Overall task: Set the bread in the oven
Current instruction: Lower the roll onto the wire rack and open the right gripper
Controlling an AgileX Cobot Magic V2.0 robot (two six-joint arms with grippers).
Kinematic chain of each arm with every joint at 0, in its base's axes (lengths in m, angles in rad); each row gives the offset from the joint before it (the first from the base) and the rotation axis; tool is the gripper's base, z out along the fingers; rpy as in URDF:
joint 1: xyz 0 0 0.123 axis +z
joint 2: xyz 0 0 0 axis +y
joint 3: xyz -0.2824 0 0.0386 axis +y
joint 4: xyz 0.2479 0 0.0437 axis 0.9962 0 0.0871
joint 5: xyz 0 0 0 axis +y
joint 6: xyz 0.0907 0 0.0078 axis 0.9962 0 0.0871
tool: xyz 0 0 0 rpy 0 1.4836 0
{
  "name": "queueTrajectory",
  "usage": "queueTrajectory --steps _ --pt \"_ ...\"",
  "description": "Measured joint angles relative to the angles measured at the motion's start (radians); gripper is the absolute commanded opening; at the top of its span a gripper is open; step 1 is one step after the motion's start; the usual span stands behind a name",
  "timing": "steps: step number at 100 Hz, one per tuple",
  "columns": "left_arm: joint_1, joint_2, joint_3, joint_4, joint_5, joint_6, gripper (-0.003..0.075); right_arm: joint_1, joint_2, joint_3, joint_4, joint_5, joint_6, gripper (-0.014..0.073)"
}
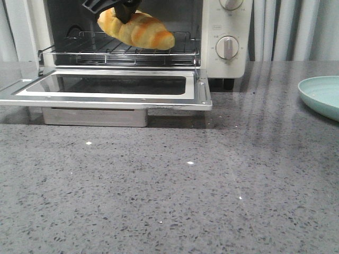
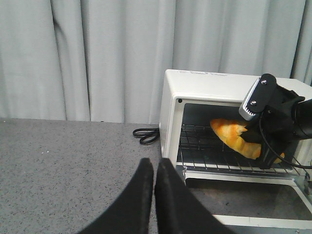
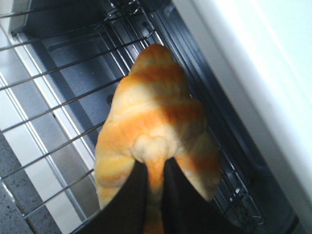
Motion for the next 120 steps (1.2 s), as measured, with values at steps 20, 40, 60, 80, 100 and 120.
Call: queueTrajectory --steps 20,40,60,80,100,120 --pt "0.000 0.000 0.000 0.000 0.000 0.000 -0.0021 0.000 0.000 0.000 -0.002 -0.002 0.000 0.0387" --pt "0.000 0.000 0.000 0.000 0.000 0.000 -0.0021 0.000 0.000 0.000 -0.002 -0.004 0.000 0.0360" --pt "0.000 0.000 0.000 0.000 0.004 0.000 -0.0021 0.016 0.000 0.000 -0.002 0.006 0.000 0.0360" --pt "0.000 -0.005 0.000 0.000 0.020 -0.002 -0.0022 0.070 0.000 0.000 -0.002 0.047 0.000 0.0360" --pt "0.000 -0.120 0.002 0.015 0.028 -0.002 -0.0022 0.129 -0.036 0.000 -0.002 0.098 0.006 0.0359" --pt "0.000 -0.222 0.059 0.022 0.025 -0.002 -0.0022 0.184 -0.104 0.000 -0.002 0.176 0.044 0.0359"
